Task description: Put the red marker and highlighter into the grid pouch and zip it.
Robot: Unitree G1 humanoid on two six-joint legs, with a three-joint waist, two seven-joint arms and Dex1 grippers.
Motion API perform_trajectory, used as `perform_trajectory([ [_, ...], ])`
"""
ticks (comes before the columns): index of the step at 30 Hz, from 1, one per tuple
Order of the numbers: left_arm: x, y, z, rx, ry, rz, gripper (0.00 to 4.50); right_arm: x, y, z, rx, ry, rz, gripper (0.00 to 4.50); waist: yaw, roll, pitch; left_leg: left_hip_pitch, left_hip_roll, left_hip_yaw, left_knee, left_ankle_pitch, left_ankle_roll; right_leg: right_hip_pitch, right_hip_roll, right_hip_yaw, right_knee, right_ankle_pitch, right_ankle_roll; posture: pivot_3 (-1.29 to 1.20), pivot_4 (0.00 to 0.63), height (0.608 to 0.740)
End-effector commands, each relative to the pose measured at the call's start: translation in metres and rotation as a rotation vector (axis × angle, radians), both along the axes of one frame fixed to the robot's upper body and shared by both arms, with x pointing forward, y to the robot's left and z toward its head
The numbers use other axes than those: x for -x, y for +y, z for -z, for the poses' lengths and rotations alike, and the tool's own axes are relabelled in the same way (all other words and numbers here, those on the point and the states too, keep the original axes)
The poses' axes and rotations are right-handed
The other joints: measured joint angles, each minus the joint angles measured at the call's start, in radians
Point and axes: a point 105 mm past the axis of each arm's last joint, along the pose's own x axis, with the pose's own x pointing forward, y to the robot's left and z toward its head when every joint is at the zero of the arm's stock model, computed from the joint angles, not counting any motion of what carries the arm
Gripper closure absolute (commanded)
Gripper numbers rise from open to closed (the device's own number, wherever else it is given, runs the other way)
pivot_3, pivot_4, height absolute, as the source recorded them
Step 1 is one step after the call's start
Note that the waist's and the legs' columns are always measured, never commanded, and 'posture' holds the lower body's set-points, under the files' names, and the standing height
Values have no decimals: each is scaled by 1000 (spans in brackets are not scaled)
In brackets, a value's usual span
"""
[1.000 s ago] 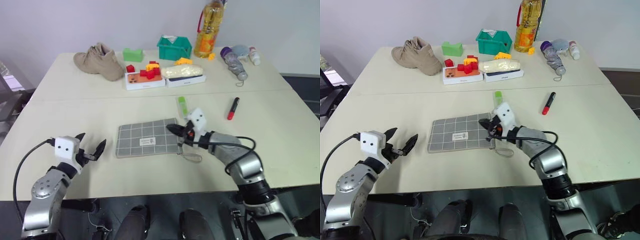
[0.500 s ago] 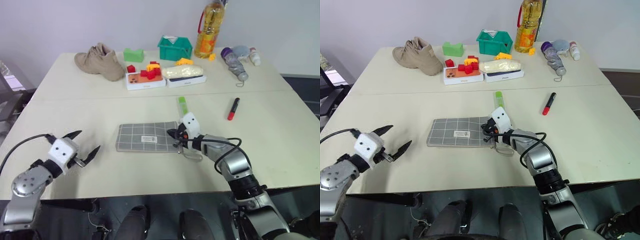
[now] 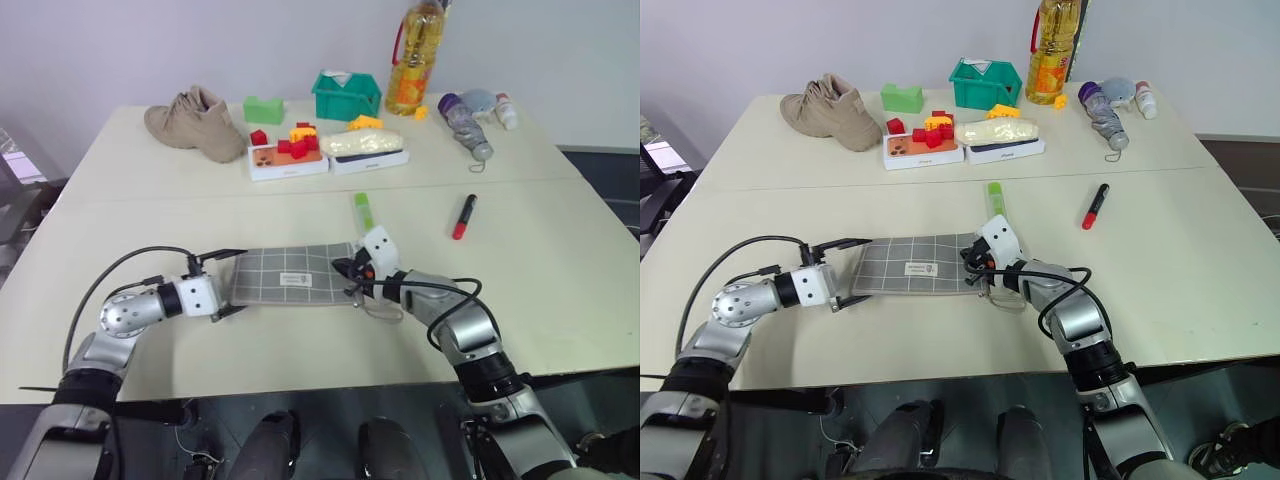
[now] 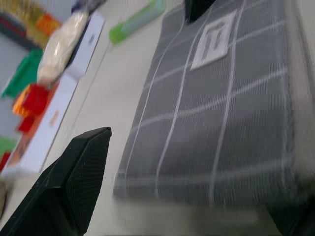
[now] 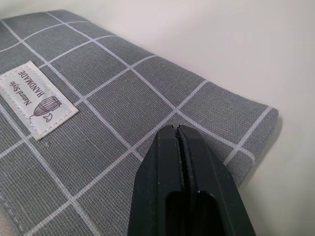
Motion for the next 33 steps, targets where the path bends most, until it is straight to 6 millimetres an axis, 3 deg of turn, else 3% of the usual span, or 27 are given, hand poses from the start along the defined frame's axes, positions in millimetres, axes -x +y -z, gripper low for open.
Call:
perform_trajectory([
  [1, 3, -5, 0, -14, -27, 66, 1274, 2, -7, 6, 17, 21, 26, 4500, -3, 0, 0, 0, 0, 0, 0, 0, 0, 0, 0, 0, 0, 0, 0, 0, 150, 739],
  [7, -2, -3, -1, -23, -38, 86, 4451, 3, -8, 5, 20, 16, 27, 4500, -10, 0, 0, 0, 0, -1, 0, 0, 0, 1, 0, -1, 1, 0, 0, 0, 150, 739],
  [12, -5, -2, -6, 44, -34, 45, 4451, -4, -7, -9, -5, -48, 39, 4500, -13, 0, 0, 0, 0, -1, 0, 0, 0, 0, 1, -1, 1, 0, 0, 0, 150, 739],
  [17, -11, -1, -19, 202, 30, -79, 4451, -20, -24, -56, -54, -204, 81, 4500, -15, 0, 0, 0, 0, -1, 1, 0, 0, 0, 1, 0, 2, 0, 0, 0, 150, 739],
  [21, -13, 0, -35, 349, 62, -206, 4500, -18, -40, -87, -57, -273, 25, 3220, -16, 0, 0, -1, 1, -1, 1, 0, 0, -1, 1, 0, 2, 0, 0, 0, 150, 739],
  [27, -8, -4, -43, 509, 80, -372, 4500, -9, -52, -103, -39, -290, -24, 209, -16, 0, 0, -1, 1, -1, 1, 0, 0, -1, 2, 0, 2, 0, 0, 0, 150, 739],
  [33, 0, -15, -44, 545, 92, -411, 4500, -11, -43, -89, -43, -253, -13, 209, -14, 0, 0, -1, 1, -1, 1, 0, 0, -1, 2, 0, 2, 0, 0, 0, 150, 739],
])
